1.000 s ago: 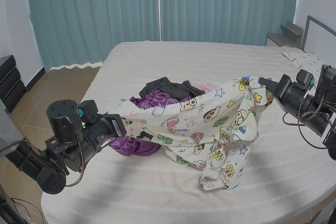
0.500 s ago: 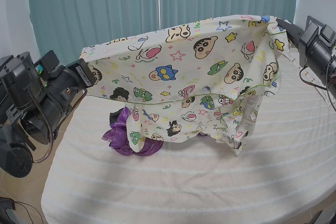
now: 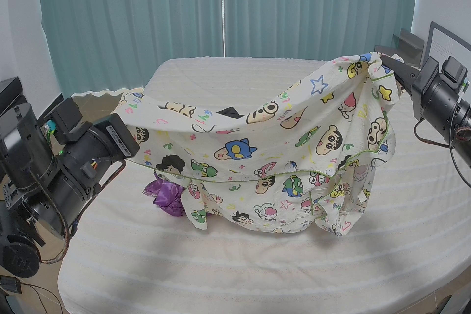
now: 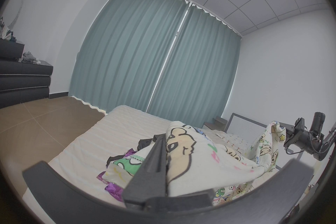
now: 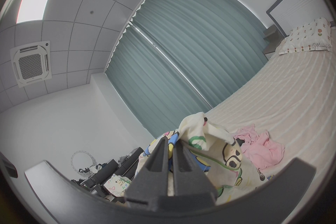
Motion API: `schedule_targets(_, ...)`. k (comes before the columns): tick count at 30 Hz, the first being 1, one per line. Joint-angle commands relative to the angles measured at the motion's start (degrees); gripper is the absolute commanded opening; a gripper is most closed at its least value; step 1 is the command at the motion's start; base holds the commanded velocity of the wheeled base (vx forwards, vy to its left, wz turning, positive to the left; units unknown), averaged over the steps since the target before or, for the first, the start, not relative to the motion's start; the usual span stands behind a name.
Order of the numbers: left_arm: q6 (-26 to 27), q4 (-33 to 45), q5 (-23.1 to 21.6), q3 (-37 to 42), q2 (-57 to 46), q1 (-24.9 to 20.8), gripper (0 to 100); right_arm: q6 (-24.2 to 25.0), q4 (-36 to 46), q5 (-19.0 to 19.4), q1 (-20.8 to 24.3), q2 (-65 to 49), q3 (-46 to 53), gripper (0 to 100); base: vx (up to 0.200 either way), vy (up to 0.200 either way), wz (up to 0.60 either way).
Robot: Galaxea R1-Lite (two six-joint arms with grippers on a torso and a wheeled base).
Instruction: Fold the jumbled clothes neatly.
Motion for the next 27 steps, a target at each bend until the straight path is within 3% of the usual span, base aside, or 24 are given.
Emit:
schedule_targets(1, -0.67, -0.04, 0.01, 0.47, -0.57, -0.40, 0, 0.12, -0.07, 0.01, 0.13, 0.46, 0.21, 0, -0.200, 0.000, 0.00)
schedule_targets(6, -2.61, 0.05, 0.01, 1.61, -1.89, -0.75, 0, 1.52, -0.15, 0.01, 0.21, -0.15, 0.56, 0, -0.200, 0.000, 0.00)
schedule_targets(15, -9.90, 0.31, 0.01, 2.05, -2.77, -1.63, 0, 2.93, -0.15, 0.36, 1.44, -3.75, 1.53, 0, 0.000, 0.000, 0.00)
schedule_targets(18, -10.16, 2.07, -0.25, 2.05, -2.59, -1.89, 0, 2.93, 0.02, 0.36, 2.15, -4.72, 2.23, 0, 0.000, 0.000, 0.00)
schedule_targets(27, -10.25, 2.60, -0.34, 1.17, -0.48, -3.21, 0, 2.84, 0.29, 0.27, 1.97, -2.96, 3.81, 0, 0.000, -0.200, 0.00)
